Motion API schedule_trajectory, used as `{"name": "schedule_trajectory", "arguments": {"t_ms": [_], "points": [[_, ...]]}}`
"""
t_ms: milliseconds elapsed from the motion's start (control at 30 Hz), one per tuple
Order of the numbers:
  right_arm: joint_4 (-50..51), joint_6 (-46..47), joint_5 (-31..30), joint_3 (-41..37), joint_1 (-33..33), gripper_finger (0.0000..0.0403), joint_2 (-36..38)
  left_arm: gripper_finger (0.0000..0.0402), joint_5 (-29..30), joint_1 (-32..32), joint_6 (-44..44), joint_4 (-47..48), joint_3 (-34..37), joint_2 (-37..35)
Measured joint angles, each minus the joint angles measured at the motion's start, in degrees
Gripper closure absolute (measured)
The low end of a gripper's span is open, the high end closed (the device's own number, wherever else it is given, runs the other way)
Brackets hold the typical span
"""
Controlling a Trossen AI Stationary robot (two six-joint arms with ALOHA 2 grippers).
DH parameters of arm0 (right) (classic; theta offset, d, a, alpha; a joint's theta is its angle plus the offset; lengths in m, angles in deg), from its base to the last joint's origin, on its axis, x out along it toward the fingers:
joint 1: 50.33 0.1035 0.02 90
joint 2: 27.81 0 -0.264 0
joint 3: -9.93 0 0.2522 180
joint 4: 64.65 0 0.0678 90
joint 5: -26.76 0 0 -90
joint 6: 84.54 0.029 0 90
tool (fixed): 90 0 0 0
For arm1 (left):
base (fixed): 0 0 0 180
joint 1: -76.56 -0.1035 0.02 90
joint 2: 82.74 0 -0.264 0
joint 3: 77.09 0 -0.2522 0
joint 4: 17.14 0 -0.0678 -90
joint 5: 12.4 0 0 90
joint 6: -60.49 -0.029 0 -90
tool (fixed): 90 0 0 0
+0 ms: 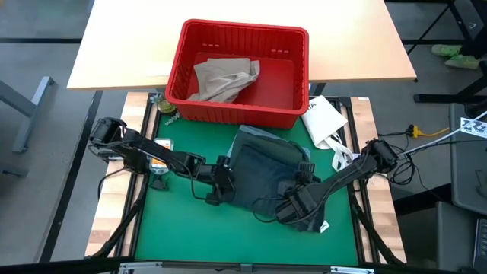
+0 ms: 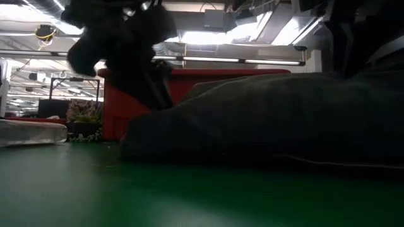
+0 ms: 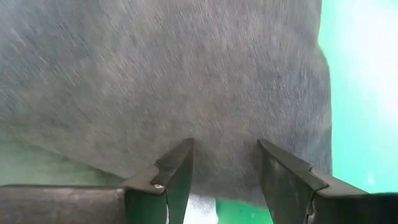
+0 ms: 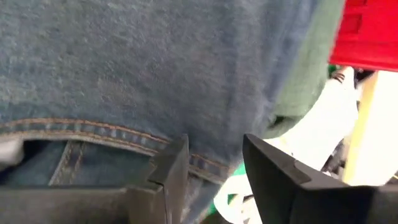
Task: Fold Laundry from Bin
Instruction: Stack the dark blue pants on top of the folded blue pants
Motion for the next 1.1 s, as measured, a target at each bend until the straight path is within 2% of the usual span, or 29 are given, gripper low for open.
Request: {"name": "schedule_trajectory", "arguments": {"t_ms": [200,300,567,833,1100], "points": [[0.1,-4.3,-1.0,6.1,0.1,0.0249,0.8,0.0235,0.0,0.0,0.0,2.1,-5.6,-0.2],[0.1,-4.5,-3.9,8.9,0.1,0.0249,0.8,0.0235,0.0,0.0,0.0,1.8,-8.0,-0.2],[-0.5,-4.5,-10.9,9.2,0.0,0.0249,0.5,0.0235,0.1,-4.1,-0.1,-2.3,-9.2,-0.3],[-3.7,-4.4,-9.8,2.3,0.0,0.0249,0.5,0.0235,-0.5,-9.2,0.3,-1.7,-9.1,1.1],[-11.5,-4.2,-6.8,-9.6,0.0,0.0249,0.5,0.0235,-0.7,-11.5,0.1,-3.3,-9.2,7.8]]}}
